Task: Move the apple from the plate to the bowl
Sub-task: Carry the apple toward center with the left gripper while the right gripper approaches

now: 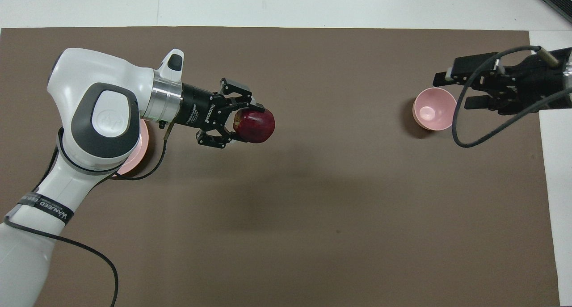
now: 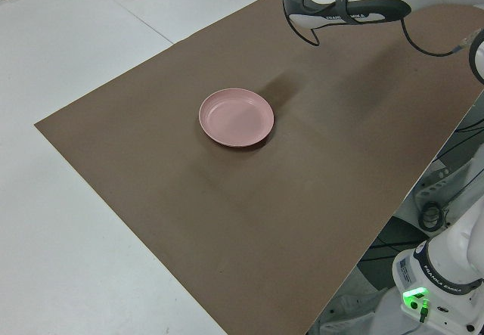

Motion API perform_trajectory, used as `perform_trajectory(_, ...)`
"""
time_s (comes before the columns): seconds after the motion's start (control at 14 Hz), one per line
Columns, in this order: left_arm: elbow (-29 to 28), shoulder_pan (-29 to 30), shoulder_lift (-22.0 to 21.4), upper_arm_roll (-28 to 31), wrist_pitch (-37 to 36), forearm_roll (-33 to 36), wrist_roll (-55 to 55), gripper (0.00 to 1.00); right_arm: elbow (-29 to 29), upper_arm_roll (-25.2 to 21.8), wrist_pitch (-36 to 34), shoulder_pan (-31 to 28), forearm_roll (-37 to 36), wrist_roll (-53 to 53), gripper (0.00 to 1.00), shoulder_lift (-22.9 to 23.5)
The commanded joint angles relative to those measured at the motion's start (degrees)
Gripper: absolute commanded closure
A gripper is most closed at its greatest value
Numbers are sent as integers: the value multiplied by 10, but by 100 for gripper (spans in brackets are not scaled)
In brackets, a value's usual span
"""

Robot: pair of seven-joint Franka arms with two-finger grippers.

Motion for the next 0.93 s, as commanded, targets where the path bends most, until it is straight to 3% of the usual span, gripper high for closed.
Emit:
perform_trajectory(0.0, 9, 1, -1, -16, -44, -33, -48, 100, -33, 0, 27, 0, 65, -78, 0, -3)
perform_trajectory(0.43, 4, 4, -2, -43, -61, -174, -139, 100, -134, 0, 77, 3, 273, -257, 0, -9)
perform_trajectory(0.57, 4, 4, -3, -58, -54, -218, -149, 100, -153, 1, 77, 6, 308, -288, 0, -10)
perform_trajectory(0.86, 5, -2, -1, -101, 15, -264, -149, 100, -209, 1, 71, 31, 411, -362, 0, -24)
